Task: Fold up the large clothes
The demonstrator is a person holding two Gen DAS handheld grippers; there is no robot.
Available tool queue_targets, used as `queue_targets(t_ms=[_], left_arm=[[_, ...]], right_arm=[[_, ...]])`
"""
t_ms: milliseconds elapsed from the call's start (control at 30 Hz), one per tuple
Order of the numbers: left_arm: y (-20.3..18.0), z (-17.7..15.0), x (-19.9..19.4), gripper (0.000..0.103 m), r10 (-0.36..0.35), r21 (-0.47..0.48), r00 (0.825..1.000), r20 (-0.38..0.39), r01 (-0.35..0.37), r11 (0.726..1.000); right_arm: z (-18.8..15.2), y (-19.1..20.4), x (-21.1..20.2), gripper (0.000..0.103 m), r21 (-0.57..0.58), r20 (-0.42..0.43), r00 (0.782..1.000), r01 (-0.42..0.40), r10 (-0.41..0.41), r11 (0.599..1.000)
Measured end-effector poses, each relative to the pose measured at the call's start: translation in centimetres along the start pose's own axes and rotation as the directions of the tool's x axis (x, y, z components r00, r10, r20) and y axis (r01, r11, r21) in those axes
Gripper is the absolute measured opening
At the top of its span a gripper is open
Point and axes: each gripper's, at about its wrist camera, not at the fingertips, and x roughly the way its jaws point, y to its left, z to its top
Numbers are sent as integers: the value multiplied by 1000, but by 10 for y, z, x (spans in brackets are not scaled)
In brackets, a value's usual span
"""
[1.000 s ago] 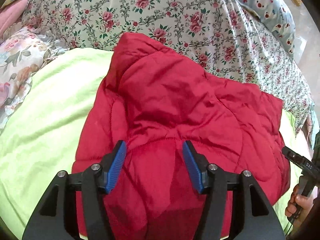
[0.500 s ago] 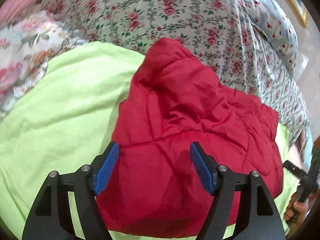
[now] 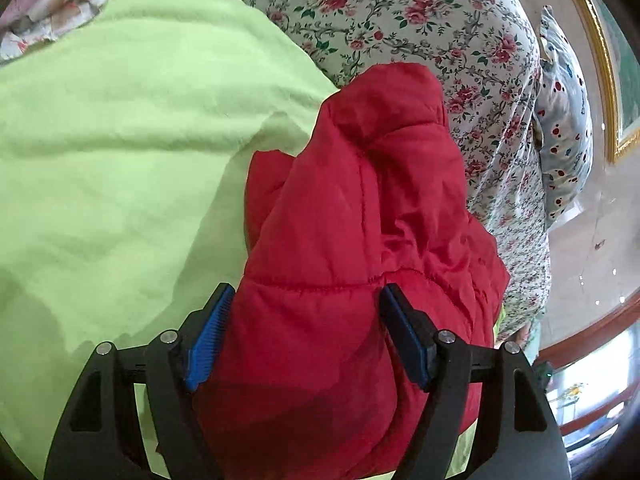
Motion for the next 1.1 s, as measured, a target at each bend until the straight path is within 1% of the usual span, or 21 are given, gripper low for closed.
queue_targets(t_ms=[100,167,233,267,333,400,467,500,567,600,633,667,700,733,767,833,900,1000,1100], left_arm=[[-4,5,6,79,-1,6,1000,-20,1,1000],[-5,9,12,85,2,10,999,-32,-1,1000],[-7,13,20,85,2,16,998,-57,-1,1000],[-8,14,22,91,4,16,998,-64,-3,1000],[-9,15,31,98,7,9,996,-94,-6,1000],[-12,16,40,99,17,17,993,-119,-15,1000],[-18,16,43,98,44,49,992,-120,-38,998],[-21,15,43,96,51,66,992,-115,-44,997],[-27,13,40,85,59,101,993,-105,-49,994],[-29,12,39,81,63,117,993,-100,-51,992],[-33,10,36,74,69,140,993,-95,-55,989],[-34,9,34,67,70,151,993,-92,-56,987],[-37,8,30,63,70,164,994,-87,-55,985],[-38,7,27,57,69,170,994,-84,-54,984],[-41,6,22,53,69,177,994,-80,-54,983],[-43,5,11,50,67,184,995,-71,-53,982],[-47,0,-2,48,56,190,997,-58,-44,981],[-49,-10,-23,46,43,201,998,-49,-33,979],[-49,-21,-43,45,21,194,999,-47,-11,981]], right_arm=[[4,-10,11,83,54,-25,999,-31,32,998],[8,-14,20,85,79,-47,998,-43,46,996],[10,-16,28,90,93,-65,997,-44,50,995],[11,-16,34,91,94,-81,995,-45,53,995],[12,-14,41,93,85,-101,993,-51,59,995],[12,-9,49,93,68,-125,989,-66,74,995],[12,-6,54,93,62,-136,988,-67,74,996],[12,-6,55,91,66,-136,988,-68,76,996],[10,-4,55,88,64,-134,988,-65,73,996],[9,-3,54,81,58,-133,988,-65,72,996],[7,0,52,75,49,-133,989,-63,69,997],[7,1,50,72,42,-132,989,-60,65,997],[7,3,49,67,35,-132,989,-59,63,998],[6,6,46,61,28,-131,990,-55,59,998],[6,7,44,59,25,-130,990,-53,56,998],[4,13,36,50,21,-128,990,-49,52,999],[3,20,30,46,16,-126,991,-47,49,999],[-5,28,14,43,7,-128,991,-44,45,999],[-18,34,-3,42,-6,-131,989,-62,61,998]])
